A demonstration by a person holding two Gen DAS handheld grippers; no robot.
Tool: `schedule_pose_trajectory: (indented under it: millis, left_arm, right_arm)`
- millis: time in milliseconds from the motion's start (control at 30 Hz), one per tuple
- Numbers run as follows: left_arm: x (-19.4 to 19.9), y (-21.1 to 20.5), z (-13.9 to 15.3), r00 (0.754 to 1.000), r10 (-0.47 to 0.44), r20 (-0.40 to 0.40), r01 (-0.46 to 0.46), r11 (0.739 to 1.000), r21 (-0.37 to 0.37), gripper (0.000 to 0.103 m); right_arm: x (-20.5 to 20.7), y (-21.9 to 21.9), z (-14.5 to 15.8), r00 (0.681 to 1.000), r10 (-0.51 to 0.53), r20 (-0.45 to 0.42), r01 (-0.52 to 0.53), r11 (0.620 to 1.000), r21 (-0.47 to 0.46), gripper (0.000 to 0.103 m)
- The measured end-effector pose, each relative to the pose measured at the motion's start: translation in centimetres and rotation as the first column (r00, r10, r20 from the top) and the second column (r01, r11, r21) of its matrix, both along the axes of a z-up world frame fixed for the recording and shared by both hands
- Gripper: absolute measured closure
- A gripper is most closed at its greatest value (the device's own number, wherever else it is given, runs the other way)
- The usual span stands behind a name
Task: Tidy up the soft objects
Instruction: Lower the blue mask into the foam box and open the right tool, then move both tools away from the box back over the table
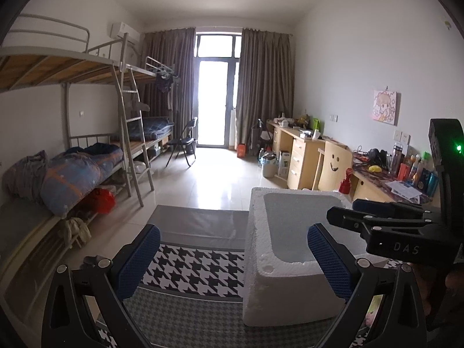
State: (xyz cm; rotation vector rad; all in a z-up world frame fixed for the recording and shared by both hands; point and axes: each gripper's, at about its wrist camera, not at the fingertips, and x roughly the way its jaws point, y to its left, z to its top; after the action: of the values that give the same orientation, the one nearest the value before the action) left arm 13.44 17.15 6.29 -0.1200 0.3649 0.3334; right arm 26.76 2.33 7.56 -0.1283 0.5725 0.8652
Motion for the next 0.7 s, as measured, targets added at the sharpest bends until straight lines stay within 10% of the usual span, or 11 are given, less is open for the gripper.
schedule_pose_trajectory:
  millis: [700]
  left_arm:
    - [-0.5,-2.8,0.6,0.997,-0.070,0.014,0.070,0.997,0.018,0.001]
  right_arm:
    - [-3.4,-4.0,2.2,0.986,-0.072,0.150,0.066,0.997,0.043,0.010]
